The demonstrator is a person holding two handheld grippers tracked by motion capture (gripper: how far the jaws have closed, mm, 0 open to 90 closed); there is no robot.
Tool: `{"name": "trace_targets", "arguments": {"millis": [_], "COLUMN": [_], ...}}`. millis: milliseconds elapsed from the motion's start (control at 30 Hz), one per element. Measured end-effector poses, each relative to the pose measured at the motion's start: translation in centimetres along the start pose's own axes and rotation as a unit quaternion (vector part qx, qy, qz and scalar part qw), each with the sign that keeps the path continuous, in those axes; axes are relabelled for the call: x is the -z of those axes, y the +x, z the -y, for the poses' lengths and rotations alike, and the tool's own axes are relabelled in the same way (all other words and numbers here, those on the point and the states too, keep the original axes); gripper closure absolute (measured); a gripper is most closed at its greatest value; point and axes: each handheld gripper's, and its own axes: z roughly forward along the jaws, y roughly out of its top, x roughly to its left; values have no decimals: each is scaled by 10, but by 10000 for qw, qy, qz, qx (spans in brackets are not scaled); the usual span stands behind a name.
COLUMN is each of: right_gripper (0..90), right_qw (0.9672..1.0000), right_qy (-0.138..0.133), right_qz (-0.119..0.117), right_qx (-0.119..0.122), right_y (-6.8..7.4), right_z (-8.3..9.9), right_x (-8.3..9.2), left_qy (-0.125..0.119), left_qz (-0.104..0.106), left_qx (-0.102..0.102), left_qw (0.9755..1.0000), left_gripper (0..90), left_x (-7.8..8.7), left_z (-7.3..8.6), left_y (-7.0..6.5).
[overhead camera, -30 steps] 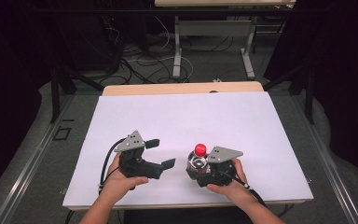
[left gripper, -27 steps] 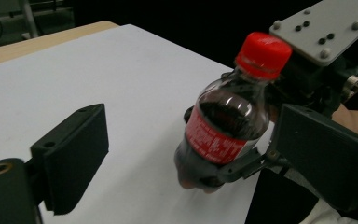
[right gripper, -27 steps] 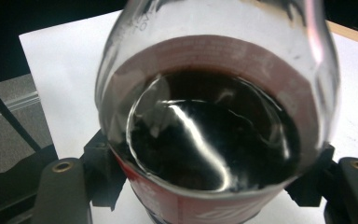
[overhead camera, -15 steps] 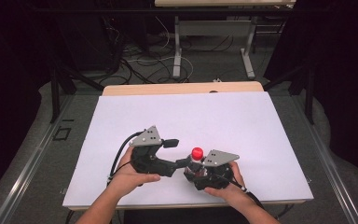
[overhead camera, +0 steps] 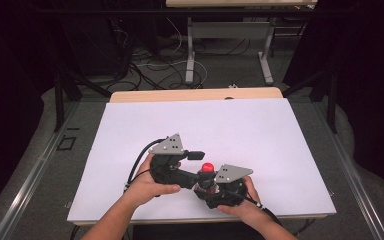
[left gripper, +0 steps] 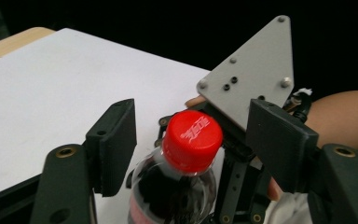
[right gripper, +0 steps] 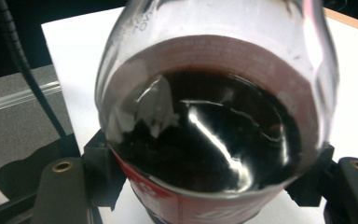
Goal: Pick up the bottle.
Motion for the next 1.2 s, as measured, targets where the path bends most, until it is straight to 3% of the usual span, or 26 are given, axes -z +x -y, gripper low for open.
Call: {"name": "trace_targets", "arguments": {"millis": [267, 567, 700, 967, 1133, 1167, 1200], "right_gripper": [283, 284, 284, 285, 286, 286, 286], "right_qw": [9999, 9997, 9996, 9995, 9997, 9997, 9998], "right_qy": [-68, -85, -86, -30, -109, -109, -108], "right_qz": [-110, -208, -262, -321, -192, -186, -163], "right_qx": [62, 75, 71, 6, -79, -76, -81], "right_y": [6, 9, 10, 10, 9, 9, 9], "right_z": [-2, -2, -2, -2, -2, -2, -2], "right_x": [0, -1, -1, -2, -2, -2, -2], "left_qy": [118, 309, 328, 320, 242, 235, 235], "left_qz": [189, 319, 335, 99, -213, -372, -372], "left_qx": [-5, -109, -172, -189, -111, -98, -98], "left_qw": [9998, 9990, 9988, 9993, 9994, 9990, 9990], "left_gripper": [426, 592, 602, 611, 614, 615, 615], "left_x": [-3, -7, -6, -6, -6, -7, -7], "left_z": [-3, -1, -1, 0, 0, 1, 1], "left_y": [1, 0, -1, -4, -10, -13, -13]}}
